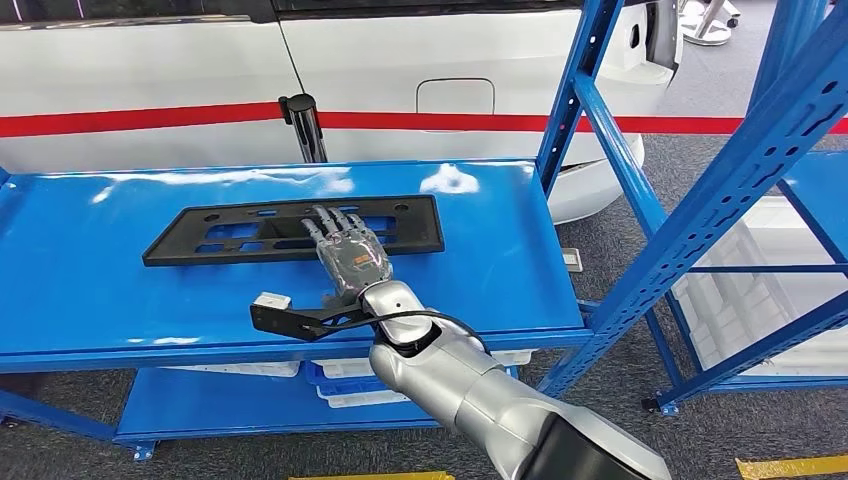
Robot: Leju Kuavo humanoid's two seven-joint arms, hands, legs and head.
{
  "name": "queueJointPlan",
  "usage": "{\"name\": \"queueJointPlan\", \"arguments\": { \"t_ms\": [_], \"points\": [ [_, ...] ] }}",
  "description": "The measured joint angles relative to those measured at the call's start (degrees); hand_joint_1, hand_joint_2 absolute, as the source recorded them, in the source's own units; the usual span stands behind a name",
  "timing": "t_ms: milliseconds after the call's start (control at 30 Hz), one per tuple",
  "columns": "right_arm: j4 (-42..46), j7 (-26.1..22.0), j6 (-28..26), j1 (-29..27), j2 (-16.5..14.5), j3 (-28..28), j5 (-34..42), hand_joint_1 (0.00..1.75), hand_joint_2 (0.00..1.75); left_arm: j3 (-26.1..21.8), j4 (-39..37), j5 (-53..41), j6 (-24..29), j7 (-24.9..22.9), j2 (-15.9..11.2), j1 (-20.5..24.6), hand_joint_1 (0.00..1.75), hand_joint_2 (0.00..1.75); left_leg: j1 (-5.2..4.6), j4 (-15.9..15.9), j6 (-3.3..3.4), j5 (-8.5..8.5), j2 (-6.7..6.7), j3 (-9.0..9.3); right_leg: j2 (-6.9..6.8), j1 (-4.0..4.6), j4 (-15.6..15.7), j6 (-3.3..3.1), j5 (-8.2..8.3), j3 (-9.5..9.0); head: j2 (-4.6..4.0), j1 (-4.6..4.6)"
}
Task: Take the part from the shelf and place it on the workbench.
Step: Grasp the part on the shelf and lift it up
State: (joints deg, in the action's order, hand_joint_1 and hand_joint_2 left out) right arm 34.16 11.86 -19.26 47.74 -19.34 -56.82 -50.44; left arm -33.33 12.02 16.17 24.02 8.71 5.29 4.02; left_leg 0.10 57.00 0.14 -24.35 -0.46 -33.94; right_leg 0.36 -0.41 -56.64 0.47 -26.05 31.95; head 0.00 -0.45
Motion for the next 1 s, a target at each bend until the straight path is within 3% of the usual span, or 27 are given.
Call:
{"name": "queueJointPlan", "arguments": {
  "t_ms": [200,400,433,533,567,1000],
  "points": [
    [-4.11,1.29,-1.37,0.48,0.02,5.40,-7.88,0.00,1.75,-0.04,0.34,-1.63,-0.14,0.75,0.02,-0.02,0.00,0.00,0.12,0.00,0.00,0.00,0.01,0.00,0.01,0.01,0.00,0.00,0.00,0.01,0.00,-0.01],
    [-5.10,1.63,-1.42,0.04,0.24,14.51,-16.71,0.06,1.75,-0.56,0.67,-4.56,-1.15,1.14,0.02,-0.03,0.00,0.00,0.26,0.00,-0.01,0.00,0.01,0.00,0.01,0.02,0.00,0.00,0.00,0.02,0.00,-0.01],
    [-5.11,1.60,-1.43,-0.09,0.29,15.95,-17.41,0.26,1.75,-0.74,0.71,-4.85,-1.26,1.17,0.02,-0.04,0.00,0.00,0.27,0.00,-0.01,0.00,0.02,0.00,0.01,0.02,0.00,0.00,0.00,0.02,0.00,-0.01],
    [-5.11,1.54,-1.45,-0.41,0.35,18.88,-18.39,1.50,1.75,-1.10,0.75,-5.35,-1.51,1.26,0.02,-0.03,0.00,0.00,0.28,0.00,-0.01,0.00,0.04,0.00,0.02,0.02,0.00,0.00,0.00,0.03,0.00,-0.01],
    [-5.11,1.52,-1.46,-0.49,0.35,19.51,-18.66,1.74,1.75,-1.14,0.75,-5.48,-1.62,1.31,0.02,-0.03,0.00,0.00,0.29,0.00,-0.01,0.00,0.04,0.00,0.02,0.02,0.00,0.00,0.00,0.03,0.00,-0.01],
    [-3.82,-0.61,-1.66,-2.17,0.31,25.39,-21.19,1.75,1.75,-1.44,1.05,-7.72,-3.98,3.50,0.02,-0.04,0.00,0.00,0.30,0.00,-0.01,0.00,0.04,0.02,0.02,0.03,0.00,-0.01,0.00,0.02,0.00,-0.01]
  ]
}}
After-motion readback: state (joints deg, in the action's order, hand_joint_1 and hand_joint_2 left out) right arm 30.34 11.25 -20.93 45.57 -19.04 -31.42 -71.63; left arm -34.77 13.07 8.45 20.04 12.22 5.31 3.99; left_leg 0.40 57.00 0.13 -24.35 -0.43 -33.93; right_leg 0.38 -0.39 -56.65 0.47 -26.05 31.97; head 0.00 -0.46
